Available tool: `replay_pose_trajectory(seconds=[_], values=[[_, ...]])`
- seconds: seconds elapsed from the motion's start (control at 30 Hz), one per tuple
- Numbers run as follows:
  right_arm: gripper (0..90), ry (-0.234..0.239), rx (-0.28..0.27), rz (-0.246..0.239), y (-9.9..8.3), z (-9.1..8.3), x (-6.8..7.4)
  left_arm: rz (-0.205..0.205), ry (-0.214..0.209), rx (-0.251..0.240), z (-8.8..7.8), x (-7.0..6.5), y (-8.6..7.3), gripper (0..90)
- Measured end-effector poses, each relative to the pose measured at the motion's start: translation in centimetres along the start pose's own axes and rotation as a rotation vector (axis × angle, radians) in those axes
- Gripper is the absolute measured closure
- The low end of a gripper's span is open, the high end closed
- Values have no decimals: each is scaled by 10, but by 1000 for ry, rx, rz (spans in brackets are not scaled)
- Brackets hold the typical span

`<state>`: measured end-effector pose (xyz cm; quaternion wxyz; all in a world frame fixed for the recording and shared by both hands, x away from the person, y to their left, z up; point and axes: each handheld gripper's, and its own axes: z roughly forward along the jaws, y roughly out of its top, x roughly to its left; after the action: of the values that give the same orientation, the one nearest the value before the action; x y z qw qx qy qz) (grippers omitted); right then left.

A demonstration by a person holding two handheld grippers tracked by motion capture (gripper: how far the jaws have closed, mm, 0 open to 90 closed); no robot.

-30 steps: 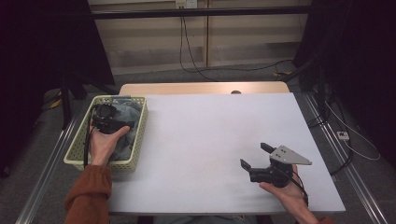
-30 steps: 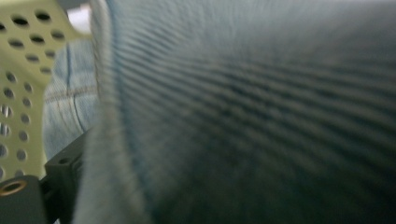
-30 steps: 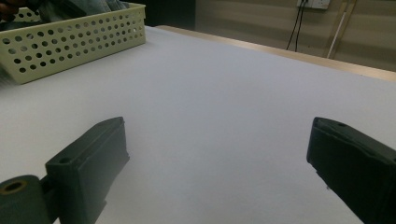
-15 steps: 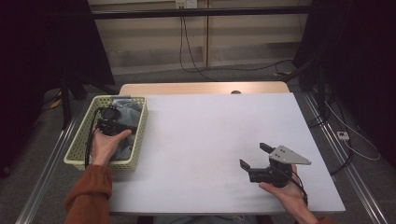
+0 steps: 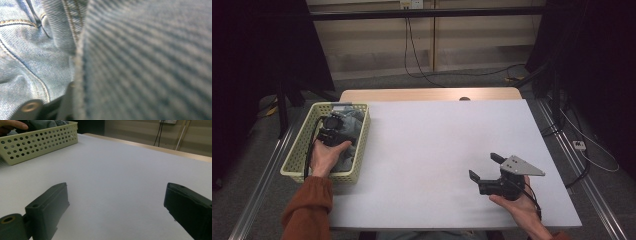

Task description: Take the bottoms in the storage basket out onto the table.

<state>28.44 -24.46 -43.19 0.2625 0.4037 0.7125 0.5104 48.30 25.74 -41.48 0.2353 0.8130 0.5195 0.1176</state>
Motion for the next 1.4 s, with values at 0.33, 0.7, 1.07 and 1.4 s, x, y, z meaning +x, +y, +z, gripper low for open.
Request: replay_pose_trajectory(seconds=[0.33,0.7,1.07,1.4], values=[[58,2,-2,0,0,0,0,-17,-5,-107,-12,-2,1,643],[64,4,-1,2,0,-1,0,-30,-17,-228,-27,-2,0,644],[64,5,-2,3,0,-1,0,-32,10,-354,-40,-5,-1,644],[64,6,-6,4,1,-1,0,-15,58,-491,-55,-11,-4,643]])
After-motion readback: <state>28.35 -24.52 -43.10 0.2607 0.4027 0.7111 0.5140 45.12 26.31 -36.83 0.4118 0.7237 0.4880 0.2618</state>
